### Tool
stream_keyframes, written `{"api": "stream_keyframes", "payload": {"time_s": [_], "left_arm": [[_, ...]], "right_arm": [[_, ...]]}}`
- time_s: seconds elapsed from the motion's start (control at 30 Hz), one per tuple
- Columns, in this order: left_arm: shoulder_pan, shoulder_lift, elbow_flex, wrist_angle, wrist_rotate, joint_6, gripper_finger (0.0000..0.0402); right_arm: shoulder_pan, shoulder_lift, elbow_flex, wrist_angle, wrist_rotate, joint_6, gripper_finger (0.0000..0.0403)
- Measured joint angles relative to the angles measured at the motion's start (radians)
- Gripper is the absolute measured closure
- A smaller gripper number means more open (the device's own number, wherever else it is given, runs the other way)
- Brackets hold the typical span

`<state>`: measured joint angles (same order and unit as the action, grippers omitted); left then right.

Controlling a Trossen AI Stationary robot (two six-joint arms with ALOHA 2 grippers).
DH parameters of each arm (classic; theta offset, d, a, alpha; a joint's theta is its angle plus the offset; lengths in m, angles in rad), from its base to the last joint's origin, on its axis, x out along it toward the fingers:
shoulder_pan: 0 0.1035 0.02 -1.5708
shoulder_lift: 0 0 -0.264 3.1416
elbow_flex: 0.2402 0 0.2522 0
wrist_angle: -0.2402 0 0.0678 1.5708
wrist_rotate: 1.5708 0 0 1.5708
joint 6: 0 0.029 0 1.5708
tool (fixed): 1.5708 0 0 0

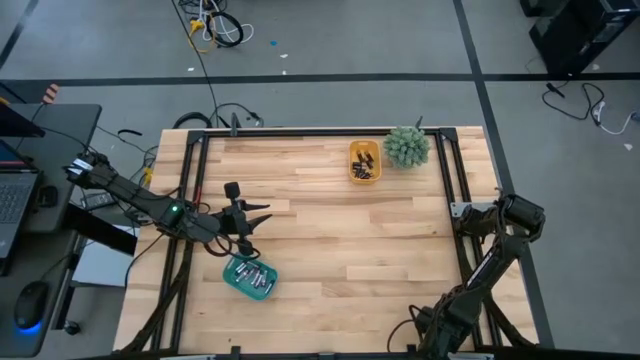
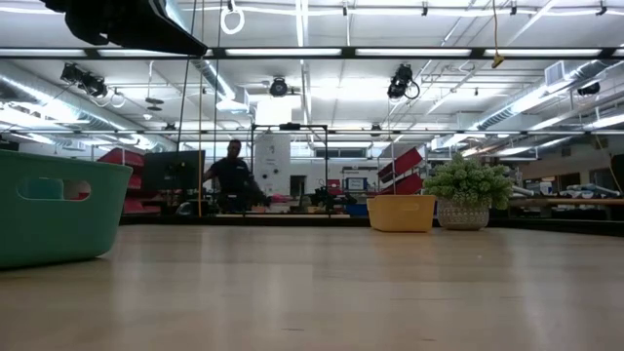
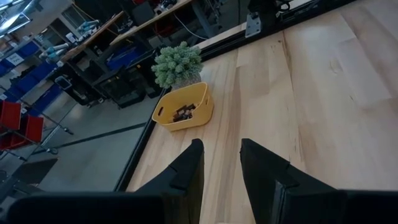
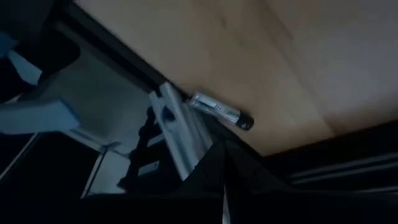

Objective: Sort batteries
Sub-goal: Put the silver battery into the green bin

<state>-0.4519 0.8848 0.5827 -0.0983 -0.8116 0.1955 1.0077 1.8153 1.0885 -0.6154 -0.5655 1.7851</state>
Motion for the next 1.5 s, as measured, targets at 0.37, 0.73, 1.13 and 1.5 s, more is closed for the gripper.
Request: {"api": "stream_keyframes", "payload": {"time_s": [0.37,0.73,1.13,1.5], "left_arm": [[0.000,0.000,0.000,-0.009,0.000,0.001,0.0298],[0.000,0.000,0.000,-0.010,0.000,0.012,0.0298],[0.000,0.000,0.000,-0.009,0.000,0.012,0.0298],[0.000,0.000,0.000,-0.009,0.000,0.012,0.0298]], "right_arm": [[0.000,0.000,-0.012,0.036,0.012,-0.002,0.0403],[0.005,0.000,-0.077,0.148,0.029,0.016,0.0403],[0.003,0.000,-0.077,0.144,0.029,0.021,0.0403],[0.027,-0.003,-0.080,0.170,-0.025,0.056,0.0403]]}}
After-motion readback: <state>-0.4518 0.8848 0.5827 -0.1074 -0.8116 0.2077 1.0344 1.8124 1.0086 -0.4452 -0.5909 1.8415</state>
